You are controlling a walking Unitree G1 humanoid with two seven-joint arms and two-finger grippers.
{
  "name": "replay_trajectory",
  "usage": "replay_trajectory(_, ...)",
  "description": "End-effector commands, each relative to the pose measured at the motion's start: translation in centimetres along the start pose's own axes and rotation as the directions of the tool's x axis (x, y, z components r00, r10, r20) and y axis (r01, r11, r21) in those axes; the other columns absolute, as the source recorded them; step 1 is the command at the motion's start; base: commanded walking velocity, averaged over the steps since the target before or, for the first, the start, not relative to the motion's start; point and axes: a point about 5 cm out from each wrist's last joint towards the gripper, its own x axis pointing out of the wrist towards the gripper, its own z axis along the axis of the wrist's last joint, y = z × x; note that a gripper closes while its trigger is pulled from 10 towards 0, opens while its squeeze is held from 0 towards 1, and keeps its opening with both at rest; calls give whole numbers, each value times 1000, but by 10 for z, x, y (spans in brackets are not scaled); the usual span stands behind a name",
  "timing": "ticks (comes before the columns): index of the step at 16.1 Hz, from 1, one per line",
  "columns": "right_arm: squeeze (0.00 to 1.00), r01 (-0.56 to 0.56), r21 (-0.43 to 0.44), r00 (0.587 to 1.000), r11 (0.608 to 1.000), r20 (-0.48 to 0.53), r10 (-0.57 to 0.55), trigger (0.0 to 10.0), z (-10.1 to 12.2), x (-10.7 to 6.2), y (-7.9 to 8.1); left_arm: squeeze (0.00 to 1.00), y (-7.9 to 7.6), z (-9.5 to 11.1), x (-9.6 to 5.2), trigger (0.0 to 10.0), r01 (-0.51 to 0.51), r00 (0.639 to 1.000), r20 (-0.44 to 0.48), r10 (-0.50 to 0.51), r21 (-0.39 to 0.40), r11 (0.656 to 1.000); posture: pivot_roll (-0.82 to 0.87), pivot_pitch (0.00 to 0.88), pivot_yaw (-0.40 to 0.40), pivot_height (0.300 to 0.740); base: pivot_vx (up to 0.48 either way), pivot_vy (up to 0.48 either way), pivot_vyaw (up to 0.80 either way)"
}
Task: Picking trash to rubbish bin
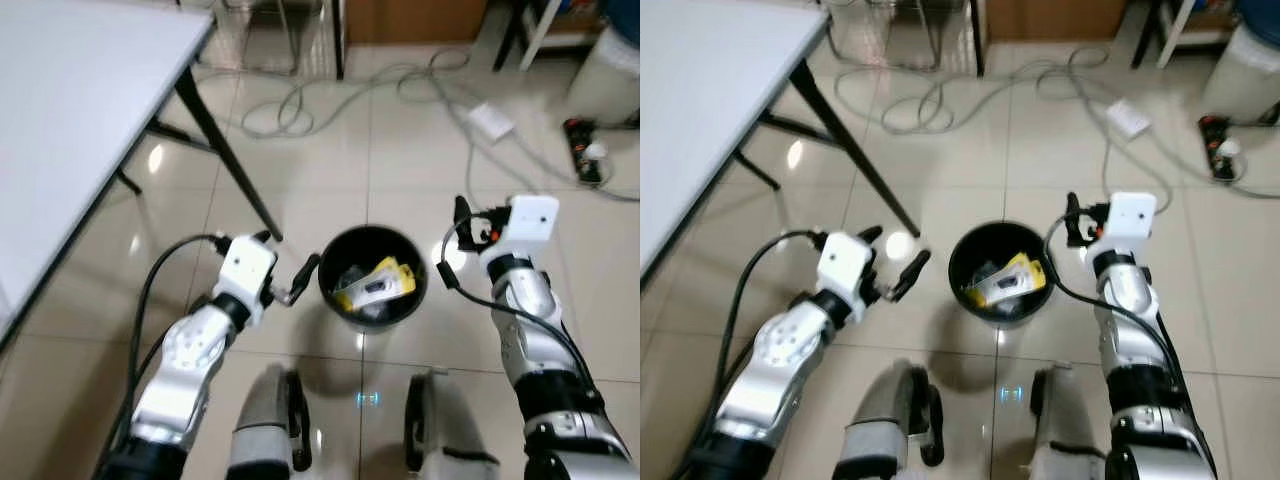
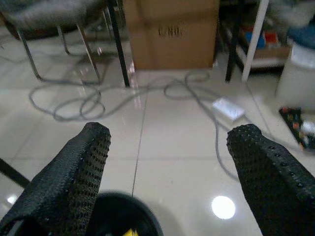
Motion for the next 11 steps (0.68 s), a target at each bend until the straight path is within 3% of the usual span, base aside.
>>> replay_trajectory(1,0,-11,0,1000,1000,-17,11,10000,-2,-5,1,0,2,-11,-2,10000,-18,999,-35,18,7,1000,-31,177,115,740,0,0,0)
replay_trajectory(8,0,-153,-103,988,983,5,154,10000,17,-23,15,0,0,-12,13,10000,-39,999,-7,39,-3,999,-88,125,107,740,0,0,0)
replay_trajectory(11,0,-156,-125,988,980,3,157,10000,20,-36,21,0,4,-12,18,10000,-106,994,-3,106,-14,994,-109,124,95,740,0,0,0)
